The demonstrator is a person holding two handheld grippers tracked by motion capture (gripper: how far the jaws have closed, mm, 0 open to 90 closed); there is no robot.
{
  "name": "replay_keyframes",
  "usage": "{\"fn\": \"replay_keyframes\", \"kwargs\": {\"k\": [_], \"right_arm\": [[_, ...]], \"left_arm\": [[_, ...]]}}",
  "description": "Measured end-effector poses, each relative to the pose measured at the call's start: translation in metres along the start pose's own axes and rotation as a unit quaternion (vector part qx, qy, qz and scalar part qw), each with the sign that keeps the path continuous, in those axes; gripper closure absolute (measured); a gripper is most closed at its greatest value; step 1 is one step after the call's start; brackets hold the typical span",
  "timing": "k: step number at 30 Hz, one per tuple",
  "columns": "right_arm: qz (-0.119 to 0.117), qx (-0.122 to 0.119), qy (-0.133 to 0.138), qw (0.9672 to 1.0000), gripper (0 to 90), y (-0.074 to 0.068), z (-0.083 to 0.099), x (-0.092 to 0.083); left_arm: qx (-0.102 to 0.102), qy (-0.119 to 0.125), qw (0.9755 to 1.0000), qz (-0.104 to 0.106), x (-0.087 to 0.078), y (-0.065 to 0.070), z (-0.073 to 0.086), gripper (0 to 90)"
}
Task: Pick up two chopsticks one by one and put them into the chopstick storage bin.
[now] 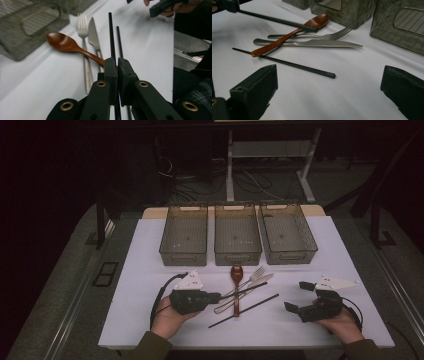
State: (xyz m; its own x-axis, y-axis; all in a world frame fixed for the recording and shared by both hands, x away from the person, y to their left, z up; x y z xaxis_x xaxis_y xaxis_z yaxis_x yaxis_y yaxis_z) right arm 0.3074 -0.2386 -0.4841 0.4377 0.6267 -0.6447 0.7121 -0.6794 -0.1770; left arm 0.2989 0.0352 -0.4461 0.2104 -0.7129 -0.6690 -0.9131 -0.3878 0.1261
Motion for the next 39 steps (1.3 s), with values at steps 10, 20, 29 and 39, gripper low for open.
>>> {"fn": "replay_keyframes", "kwargs": {"k": [10, 20, 29, 39], "right_arm": [[0.002, 0.002, -0.002, 1.0000, 0.5, 0.001, 0.001, 0.000], [0.003, 0.003, -0.001, 1.0000, 0.5, 0.001, 0.001, 0.000], [0.003, 0.004, -0.001, 1.0000, 0.5, 0.001, 0.001, 0.000], [0.003, 0.004, -0.001, 1.0000, 0.5, 0.001, 0.001, 0.000]], "left_arm": [[-0.012, 0.026, 0.9994, -0.017, -0.013, -0.020, -0.008, 85.7], [-0.030, 0.049, 0.9977, -0.036, -0.027, -0.050, -0.014, 85.7], [-0.038, 0.059, 0.9961, -0.054, -0.036, -0.076, -0.024, 85.7], [-0.053, 0.072, 0.9925, -0.083, -0.045, -0.106, -0.031, 85.7]]}}
Point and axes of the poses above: each handheld gripper's, and its own axes: x roughly forward along the jaws, z roughly out of its underside, y roughly to its right, the point moved 9 cm from there along x, roughly forward along the jaws, and after that the axes turned 9 degrees about -y, right-handed, at the moved point
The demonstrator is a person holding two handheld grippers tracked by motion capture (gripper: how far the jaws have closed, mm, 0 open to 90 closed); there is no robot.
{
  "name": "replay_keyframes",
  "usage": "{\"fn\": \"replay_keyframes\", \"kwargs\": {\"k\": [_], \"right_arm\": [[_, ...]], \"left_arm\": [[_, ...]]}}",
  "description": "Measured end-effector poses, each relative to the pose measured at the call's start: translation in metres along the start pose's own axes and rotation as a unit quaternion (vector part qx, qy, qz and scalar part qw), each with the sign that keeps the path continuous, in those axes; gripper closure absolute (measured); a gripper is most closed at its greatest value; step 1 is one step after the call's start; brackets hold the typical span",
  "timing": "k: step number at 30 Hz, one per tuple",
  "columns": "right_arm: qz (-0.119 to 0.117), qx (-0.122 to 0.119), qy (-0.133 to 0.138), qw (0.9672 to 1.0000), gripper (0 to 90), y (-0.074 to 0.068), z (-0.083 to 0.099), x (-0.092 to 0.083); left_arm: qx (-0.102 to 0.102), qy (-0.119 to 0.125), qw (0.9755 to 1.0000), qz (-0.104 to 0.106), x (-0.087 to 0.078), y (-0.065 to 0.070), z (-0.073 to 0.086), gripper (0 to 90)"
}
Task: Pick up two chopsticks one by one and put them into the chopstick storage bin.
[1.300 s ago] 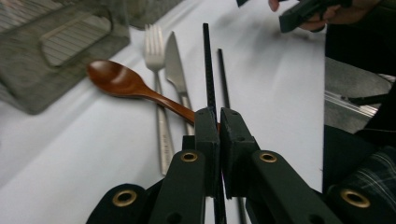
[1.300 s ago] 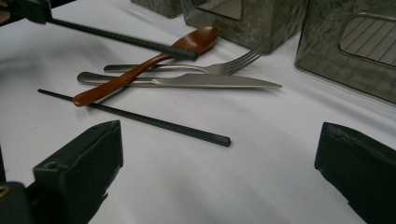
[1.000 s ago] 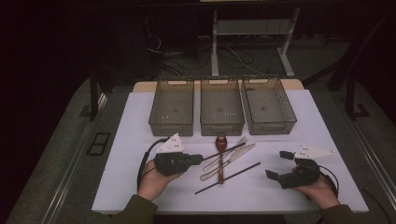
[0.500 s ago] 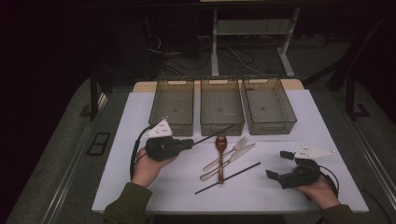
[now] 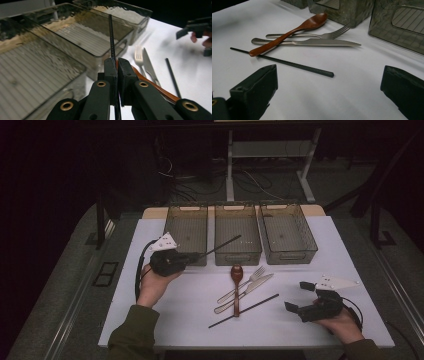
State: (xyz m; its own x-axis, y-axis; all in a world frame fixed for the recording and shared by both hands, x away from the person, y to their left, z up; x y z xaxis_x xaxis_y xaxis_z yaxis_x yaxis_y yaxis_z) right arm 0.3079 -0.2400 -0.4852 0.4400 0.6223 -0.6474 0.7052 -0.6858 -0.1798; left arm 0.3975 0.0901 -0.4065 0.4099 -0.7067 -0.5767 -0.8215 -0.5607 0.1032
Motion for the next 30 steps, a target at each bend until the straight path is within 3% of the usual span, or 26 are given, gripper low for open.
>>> {"fn": "replay_keyframes", "kwargs": {"k": [8, 18, 24, 30], "right_arm": [[0.002, -0.001, 0.000, 1.0000, 0.5, 0.001, 0.000, 0.000], [0.002, 0.001, 0.001, 1.0000, 0.5, 0.001, 0.001, -0.001], [0.001, 0.001, 0.002, 1.0000, 0.5, 0.001, 0.000, -0.001], [0.001, 0.003, 0.002, 1.0000, 0.5, 0.001, 0.000, -0.001]], "left_arm": [[-0.012, 0.012, 0.9995, -0.027, -0.006, -0.028, -0.011, 85.7], [-0.046, 0.021, 0.9975, -0.050, -0.012, -0.063, -0.018, 85.7], [-0.063, 0.011, 0.9951, -0.075, -0.014, -0.085, -0.020, 85.7], [-0.091, -0.003, 0.9906, -0.102, -0.014, -0.110, -0.016, 85.7]]}}
Point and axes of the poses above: each handheld gripper's, and its own axes: x roughly forward along the jaws, z roughly out of its underside, y roughly to its right, the point moved 9 cm from there along x, roughly forward along the jaws, and after that the axes turned 9 degrees about -y, right-handed, at the moved point
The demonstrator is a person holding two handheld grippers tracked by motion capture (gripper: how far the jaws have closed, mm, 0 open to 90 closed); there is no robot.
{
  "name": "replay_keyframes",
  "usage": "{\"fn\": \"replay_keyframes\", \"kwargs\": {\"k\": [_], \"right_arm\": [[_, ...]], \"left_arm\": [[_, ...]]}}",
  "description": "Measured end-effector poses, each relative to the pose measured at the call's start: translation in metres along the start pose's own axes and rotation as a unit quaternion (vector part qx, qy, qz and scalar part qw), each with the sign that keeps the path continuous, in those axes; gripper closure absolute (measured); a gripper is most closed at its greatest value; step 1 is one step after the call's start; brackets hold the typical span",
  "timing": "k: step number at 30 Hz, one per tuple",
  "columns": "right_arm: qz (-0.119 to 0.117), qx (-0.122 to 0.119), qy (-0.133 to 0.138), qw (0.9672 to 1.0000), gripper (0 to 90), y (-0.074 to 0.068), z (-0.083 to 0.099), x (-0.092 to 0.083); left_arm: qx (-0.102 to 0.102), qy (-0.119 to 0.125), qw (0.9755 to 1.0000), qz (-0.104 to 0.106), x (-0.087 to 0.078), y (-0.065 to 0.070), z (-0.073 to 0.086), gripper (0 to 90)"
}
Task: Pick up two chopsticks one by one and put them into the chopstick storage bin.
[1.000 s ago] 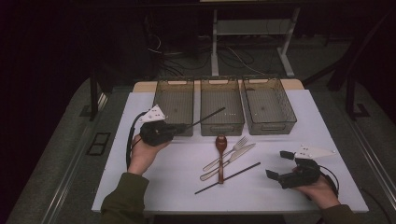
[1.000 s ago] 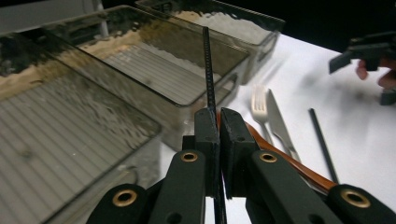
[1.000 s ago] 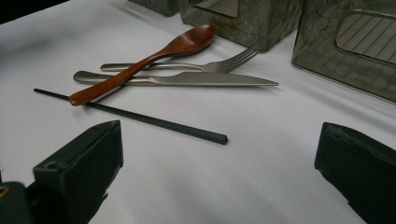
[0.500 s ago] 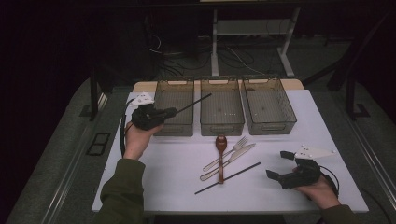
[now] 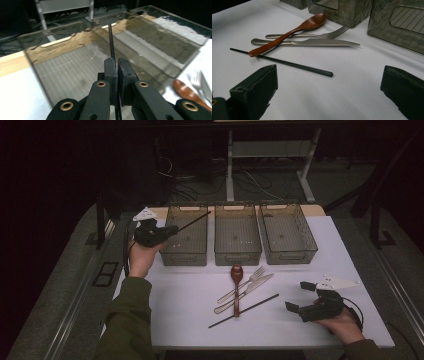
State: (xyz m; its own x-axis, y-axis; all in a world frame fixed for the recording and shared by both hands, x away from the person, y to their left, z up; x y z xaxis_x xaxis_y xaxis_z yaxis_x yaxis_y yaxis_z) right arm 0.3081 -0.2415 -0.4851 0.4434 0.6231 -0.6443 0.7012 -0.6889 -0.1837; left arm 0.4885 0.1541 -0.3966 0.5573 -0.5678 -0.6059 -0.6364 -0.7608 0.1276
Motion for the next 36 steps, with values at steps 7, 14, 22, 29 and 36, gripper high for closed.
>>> {"fn": "replay_keyframes", "kwargs": {"k": [7, 14, 22, 29, 36], "right_arm": [[0.001, 0.001, 0.001, 1.0000, 0.5, 0.001, 0.000, -0.001], [0.000, 0.001, 0.001, 1.0000, 0.5, 0.001, 0.000, -0.001], [0.000, 0.000, 0.003, 1.0000, 0.5, 0.001, 0.000, -0.002], [-0.001, -0.001, 0.004, 1.0000, 0.5, 0.001, 0.000, -0.003], [-0.001, -0.001, 0.004, 1.0000, 0.5, 0.001, 0.000, -0.003]], "left_arm": [[-0.023, -0.018, 0.9995, -0.015, 0.013, -0.016, 0.004, 85.7], [-0.017, -0.048, 0.9979, -0.040, 0.027, -0.019, 0.003, 85.7], [-0.015, -0.074, 0.9956, -0.055, 0.044, -0.020, 0.007, 85.6], [-0.010, -0.086, 0.9944, -0.061, 0.052, -0.016, 0.009, 85.5], [-0.012, -0.088, 0.9942, -0.060, 0.052, -0.016, 0.010, 65.6]]}}
Point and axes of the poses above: each handheld gripper's, and its own axes: x roughly forward along the jaws, z roughly out of its underside, y roughly to its right, the point moved 9 cm from there along x, roughly forward along the jaws, and after that the axes turned 9 degrees about -y, right-handed, at the moved point
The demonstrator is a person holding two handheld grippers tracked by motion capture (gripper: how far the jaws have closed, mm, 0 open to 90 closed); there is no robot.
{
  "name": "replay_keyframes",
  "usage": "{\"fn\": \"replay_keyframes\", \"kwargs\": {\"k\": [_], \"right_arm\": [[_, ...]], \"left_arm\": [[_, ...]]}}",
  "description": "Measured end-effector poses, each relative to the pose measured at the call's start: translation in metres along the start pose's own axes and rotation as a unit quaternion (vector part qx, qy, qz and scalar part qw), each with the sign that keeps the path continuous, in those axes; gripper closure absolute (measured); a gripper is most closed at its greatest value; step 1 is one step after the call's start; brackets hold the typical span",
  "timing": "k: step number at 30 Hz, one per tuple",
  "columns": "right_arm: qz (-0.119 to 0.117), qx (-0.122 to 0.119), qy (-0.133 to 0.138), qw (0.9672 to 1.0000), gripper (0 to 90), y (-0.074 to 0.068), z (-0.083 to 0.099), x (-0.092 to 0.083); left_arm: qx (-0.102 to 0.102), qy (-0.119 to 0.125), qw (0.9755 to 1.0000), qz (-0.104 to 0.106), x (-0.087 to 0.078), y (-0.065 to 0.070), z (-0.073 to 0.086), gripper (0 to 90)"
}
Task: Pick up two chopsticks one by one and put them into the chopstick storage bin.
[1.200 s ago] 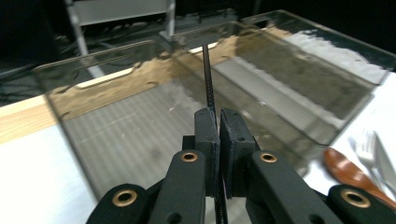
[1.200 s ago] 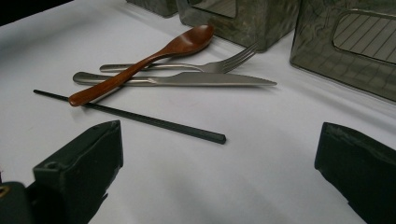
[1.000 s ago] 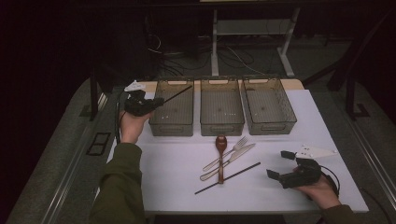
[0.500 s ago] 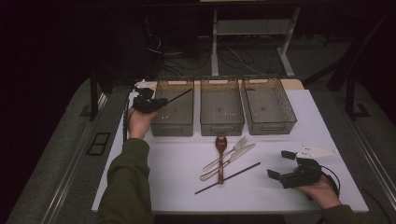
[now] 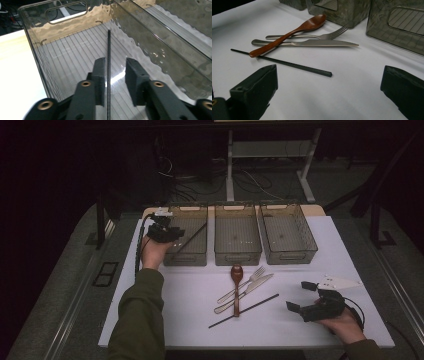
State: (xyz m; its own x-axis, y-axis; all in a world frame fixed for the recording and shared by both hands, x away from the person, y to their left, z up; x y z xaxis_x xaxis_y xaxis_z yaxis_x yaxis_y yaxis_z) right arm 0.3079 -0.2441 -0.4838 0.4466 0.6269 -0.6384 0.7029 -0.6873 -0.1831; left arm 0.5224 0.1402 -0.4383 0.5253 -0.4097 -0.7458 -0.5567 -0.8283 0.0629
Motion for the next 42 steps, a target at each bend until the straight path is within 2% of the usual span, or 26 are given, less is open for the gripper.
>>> {"fn": "replay_keyframes", "kwargs": {"k": [3, 5, 7, 8, 14, 17, 22, 28, 34, 42], "right_arm": [[0.000, 0.000, 0.000, 1.0000, 0.5, 0.000, 0.000, 0.000], [0.000, 0.000, 0.000, 1.0000, 0.5, 0.000, 0.000, 0.000], [0.000, 0.000, 0.000, 1.0000, 0.6, 0.000, 0.000, 0.000], [0.001, 0.000, 0.000, 1.0000, 0.5, 0.000, 0.000, 0.000], [0.001, 0.001, 0.000, 1.0000, 0.5, 0.000, 0.000, 0.000], [0.001, 0.003, -0.001, 1.0000, 0.6, 0.000, 0.000, -0.001], [0.001, 0.002, -0.001, 1.0000, 0.6, 0.000, 0.000, 0.000], [0.002, 0.002, 0.000, 1.0000, 0.5, 0.000, 0.000, 0.000], [0.001, 0.004, 0.000, 1.0000, 0.5, -0.001, 0.000, -0.001], [0.001, 0.004, 0.003, 1.0000, 0.5, 0.000, 0.000, -0.002]], "left_arm": [[-0.003, 0.013, 0.9999, 0.006, -0.004, 0.002, -0.003, 62.8], [-0.004, 0.021, 0.9996, 0.016, -0.008, 0.005, -0.005, 56.6], [0.001, 0.022, 0.9994, 0.027, -0.013, 0.010, -0.005, 55.4], [0.005, 0.022, 0.9992, 0.032, -0.015, 0.012, -0.005, 51.2], [0.022, 0.042, 0.9973, 0.055, -0.033, 0.030, -0.003, 46.3], [0.036, 0.042, 0.9968, 0.058, -0.040, 0.039, 0.000, 43.2], [0.050, 0.054, 0.9939, 0.082, -0.049, 0.060, 0.005, 37.7], [0.071, 0.065, 0.9887, 0.115, -0.057, 0.088, 0.014, 34.0], [0.085, 0.073, 0.9849, 0.132, -0.062, 0.112, 0.023, 31.7], [0.106, 0.071, 0.9820, 0.139, -0.063, 0.136, 0.044, 31.0]]}}
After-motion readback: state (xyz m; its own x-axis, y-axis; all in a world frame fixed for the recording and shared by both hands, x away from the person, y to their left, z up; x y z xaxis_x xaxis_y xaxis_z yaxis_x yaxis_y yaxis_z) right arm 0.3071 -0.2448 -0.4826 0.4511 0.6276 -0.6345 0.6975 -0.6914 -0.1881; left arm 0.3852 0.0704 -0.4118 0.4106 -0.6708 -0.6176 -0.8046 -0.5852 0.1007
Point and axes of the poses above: each handheld gripper's, and its own axes: x roughly forward along the jaws, z roughly out of its underside, y roughly to its right, the point moved 9 cm from there along x, roughly forward along the jaws, and after that the axes turned 9 degrees about -y, right-handed, at the moved point
